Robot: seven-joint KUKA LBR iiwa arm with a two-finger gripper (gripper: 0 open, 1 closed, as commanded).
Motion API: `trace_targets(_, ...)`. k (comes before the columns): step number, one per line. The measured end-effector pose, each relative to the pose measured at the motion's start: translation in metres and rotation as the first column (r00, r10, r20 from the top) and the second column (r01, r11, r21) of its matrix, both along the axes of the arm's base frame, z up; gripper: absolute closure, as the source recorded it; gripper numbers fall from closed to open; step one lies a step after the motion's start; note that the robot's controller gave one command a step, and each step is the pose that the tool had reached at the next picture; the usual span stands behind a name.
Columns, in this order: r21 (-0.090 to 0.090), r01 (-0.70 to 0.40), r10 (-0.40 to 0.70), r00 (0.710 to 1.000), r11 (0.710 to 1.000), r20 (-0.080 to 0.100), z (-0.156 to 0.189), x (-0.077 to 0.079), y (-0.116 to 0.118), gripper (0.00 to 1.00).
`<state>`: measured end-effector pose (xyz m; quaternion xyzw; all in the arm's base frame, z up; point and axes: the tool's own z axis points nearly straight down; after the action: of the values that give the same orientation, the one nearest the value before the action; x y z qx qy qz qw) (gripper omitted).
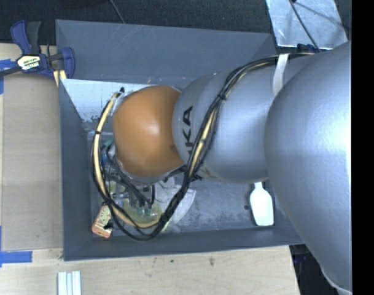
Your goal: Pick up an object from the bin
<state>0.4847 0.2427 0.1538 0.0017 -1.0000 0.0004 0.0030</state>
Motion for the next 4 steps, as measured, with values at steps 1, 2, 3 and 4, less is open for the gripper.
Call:
trace_targets(1, 0.002, 0.004, -0.004, 1.000, 1.000, 0.008, 0.004, 0.002, -0.001, 0.00)
trace_targets(2, 0.002, -0.009, 0.009, 1.000, 1.000, 0.007, -0.018, 0.000, -0.010, 0.00)
trace_targets(3, 0.001, -0.088, 0.088, 0.996, 0.996, 0.009, -0.028, 0.000, -0.013, 0.00)
trace_targets(4, 0.007, 0.028, -0.029, 0.999, 1.000, 0.020, -0.057, 0.008, -0.006, 0.00)
